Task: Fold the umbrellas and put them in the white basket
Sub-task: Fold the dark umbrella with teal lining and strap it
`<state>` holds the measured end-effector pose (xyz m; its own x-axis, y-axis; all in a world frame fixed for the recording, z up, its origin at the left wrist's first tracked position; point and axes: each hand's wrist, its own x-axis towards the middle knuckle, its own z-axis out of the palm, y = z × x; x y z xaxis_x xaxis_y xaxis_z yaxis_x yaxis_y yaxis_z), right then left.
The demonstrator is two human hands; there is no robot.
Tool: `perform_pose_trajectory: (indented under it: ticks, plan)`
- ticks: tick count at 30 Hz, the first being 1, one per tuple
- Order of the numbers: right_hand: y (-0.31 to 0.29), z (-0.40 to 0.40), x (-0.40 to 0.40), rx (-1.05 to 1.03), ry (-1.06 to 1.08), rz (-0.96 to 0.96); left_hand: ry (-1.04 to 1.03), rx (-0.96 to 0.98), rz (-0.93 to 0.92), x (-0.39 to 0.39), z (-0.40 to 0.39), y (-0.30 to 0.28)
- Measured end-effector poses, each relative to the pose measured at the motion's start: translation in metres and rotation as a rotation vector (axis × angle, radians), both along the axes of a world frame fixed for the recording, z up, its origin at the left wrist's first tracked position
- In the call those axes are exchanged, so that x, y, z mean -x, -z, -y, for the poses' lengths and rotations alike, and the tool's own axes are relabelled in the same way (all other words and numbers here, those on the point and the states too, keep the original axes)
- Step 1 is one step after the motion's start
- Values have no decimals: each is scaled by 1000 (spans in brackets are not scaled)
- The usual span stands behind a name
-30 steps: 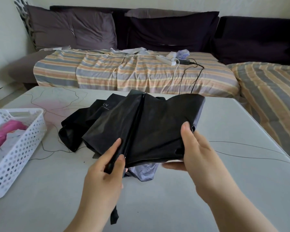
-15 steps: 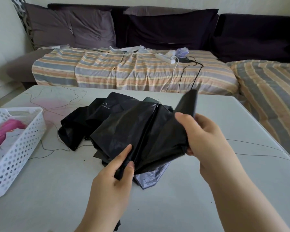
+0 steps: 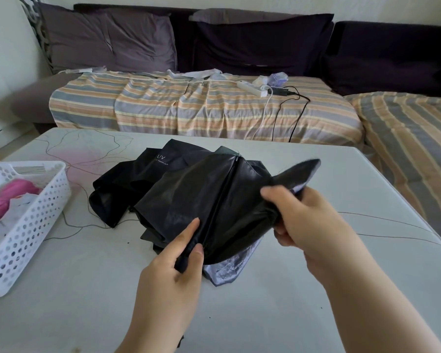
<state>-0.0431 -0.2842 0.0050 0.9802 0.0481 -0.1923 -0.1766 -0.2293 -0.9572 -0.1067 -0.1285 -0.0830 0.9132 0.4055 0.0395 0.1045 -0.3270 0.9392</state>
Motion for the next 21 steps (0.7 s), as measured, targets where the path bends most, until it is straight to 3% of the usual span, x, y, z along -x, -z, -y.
perform_pose_trajectory:
  ticks: [6, 10, 14, 21]
  plan:
    - [2, 4, -1, -141, 71, 92, -16, 41, 2, -3, -4, 1]
    - [11, -1, 2, 191, -26, 318, -53, 70, 20, -6, -7, 3]
    - [14, 4, 5, 430, -126, 327, -93, 107, 50, -8, -12, -1]
    - [29, 3, 4, 403, -70, 323, -177, 211, 134, -9, -12, -10]
